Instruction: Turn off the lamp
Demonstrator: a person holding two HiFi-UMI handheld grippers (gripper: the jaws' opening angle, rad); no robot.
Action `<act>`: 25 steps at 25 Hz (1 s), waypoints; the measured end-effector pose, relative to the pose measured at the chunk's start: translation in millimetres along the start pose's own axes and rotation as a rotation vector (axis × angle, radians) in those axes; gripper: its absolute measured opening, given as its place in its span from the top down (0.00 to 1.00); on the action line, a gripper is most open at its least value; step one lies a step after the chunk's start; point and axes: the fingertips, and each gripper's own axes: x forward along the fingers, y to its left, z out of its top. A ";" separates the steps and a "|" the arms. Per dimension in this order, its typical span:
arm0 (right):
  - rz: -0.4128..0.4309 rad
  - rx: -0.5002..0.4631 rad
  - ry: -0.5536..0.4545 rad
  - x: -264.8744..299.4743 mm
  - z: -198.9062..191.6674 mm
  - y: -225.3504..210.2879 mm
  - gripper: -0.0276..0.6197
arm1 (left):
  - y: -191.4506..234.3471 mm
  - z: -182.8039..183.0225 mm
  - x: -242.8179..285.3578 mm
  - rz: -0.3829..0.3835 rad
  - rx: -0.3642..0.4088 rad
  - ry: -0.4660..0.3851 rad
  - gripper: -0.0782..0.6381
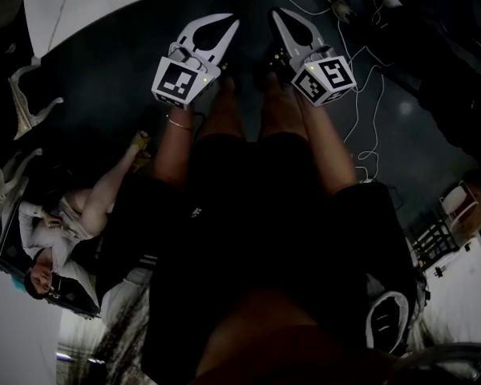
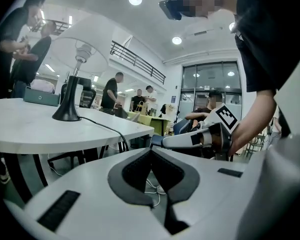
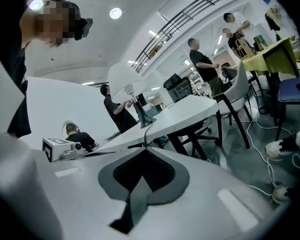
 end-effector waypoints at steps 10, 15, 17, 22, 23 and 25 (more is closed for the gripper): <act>0.064 -0.011 -0.004 -9.9 34.2 26.1 0.96 | -12.5 38.8 -4.0 -0.004 0.051 -0.005 0.88; 0.099 -0.018 -0.010 -13.1 51.8 42.3 0.96 | -12.7 70.4 -12.0 -0.013 0.003 -0.081 0.88; 0.112 -0.020 -0.013 -14.7 58.5 47.5 0.96 | -9.5 79.5 -15.9 0.001 -0.003 -0.105 0.88; 0.136 -0.025 -0.033 -12.5 75.2 56.7 0.96 | -10.8 94.6 -16.8 0.019 0.002 -0.111 0.88; 0.144 -0.026 -0.037 -11.6 78.8 59.4 0.96 | -12.0 97.0 -15.2 0.015 0.003 -0.110 0.88; 0.160 -0.031 -0.043 -10.5 85.8 66.2 0.96 | -14.2 102.7 -12.9 0.005 0.021 -0.107 0.88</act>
